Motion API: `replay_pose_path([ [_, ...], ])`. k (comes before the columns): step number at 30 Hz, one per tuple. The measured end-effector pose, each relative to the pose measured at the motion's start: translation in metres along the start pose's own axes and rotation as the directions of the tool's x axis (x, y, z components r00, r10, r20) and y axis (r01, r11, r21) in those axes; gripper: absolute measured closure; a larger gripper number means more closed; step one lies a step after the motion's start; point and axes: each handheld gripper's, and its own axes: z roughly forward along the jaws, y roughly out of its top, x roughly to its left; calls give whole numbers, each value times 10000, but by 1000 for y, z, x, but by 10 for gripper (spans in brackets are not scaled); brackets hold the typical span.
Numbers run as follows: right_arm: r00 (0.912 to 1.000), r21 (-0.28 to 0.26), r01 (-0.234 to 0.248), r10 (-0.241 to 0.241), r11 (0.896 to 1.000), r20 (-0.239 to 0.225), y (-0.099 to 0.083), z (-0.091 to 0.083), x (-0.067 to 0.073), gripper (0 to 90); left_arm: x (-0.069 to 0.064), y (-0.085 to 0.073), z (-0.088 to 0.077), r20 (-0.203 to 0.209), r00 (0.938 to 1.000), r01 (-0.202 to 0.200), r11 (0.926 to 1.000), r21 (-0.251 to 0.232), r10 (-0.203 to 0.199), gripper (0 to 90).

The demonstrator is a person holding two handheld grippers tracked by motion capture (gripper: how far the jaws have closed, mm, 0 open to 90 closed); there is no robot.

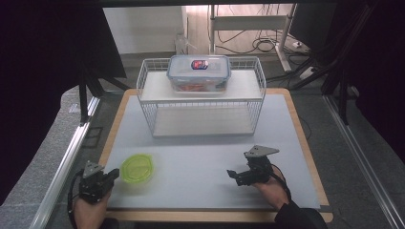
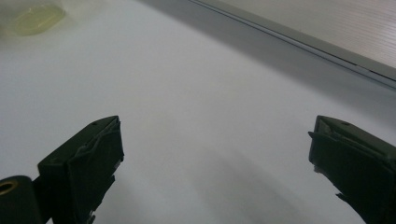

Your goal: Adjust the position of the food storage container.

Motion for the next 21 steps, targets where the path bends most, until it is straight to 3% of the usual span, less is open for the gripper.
replay_pose_path([
  [5,10000,39,-2,2,10000,-19,0,1,0,30,-1,1,2,69,9999,-77,9999,96,76,879],
  [8,10000,78,-22,23,10000,-31,-1,1,0,31,3,0,-1,399,9988,297,9994,-162,-291,882],
  [11,10000,94,-38,38,9999,-49,-1,1,-1,32,4,0,0,503,9980,384,9991,-154,-376,882],
  [14,10000,131,-16,17,9999,-58,-1,1,-1,33,6,0,-3,559,9972,527,9976,-451,-502,881],
  [15,10000,141,-7,8,9999,-62,-1,2,-1,34,7,0,-4,613,9965,613,9964,-589,-576,881],
  [16,10000,170,-13,14,9999,-79,-1,2,0,34,9,0,-7,926,9927,855,9923,-892,-772,882],
  [21,10000,229,32,-30,9997,-83,-2,3,0,35,7,1,-10,1400,9866,1004,9881,-1168,-837,880],
])
